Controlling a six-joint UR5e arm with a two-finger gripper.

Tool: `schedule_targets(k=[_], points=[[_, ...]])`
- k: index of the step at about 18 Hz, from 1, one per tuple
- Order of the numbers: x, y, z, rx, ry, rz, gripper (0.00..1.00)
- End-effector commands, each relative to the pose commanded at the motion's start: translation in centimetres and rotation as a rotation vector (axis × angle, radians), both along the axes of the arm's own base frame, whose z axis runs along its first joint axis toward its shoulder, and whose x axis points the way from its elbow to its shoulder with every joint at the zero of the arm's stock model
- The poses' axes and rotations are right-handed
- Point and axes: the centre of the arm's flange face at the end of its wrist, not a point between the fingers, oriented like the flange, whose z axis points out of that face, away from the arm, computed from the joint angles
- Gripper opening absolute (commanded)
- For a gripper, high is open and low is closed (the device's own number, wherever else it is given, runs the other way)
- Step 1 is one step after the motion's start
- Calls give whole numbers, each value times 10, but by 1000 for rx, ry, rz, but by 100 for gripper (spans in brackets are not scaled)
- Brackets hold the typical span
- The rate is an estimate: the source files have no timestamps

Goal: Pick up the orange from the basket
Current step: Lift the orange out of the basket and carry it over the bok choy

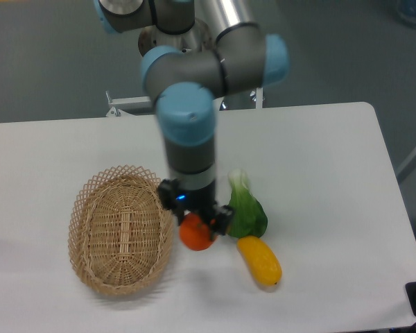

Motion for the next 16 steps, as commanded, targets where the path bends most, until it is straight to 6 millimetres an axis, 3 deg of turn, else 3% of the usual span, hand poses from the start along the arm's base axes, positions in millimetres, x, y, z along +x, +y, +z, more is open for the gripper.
schedule_targets(k=[1, 4, 16], points=[[-15, -12, 0, -11, -3, -19, 67], [-29, -26, 4, -3, 1, -53, 67], [-37, -33, 9, 1, 13, -64, 67]])
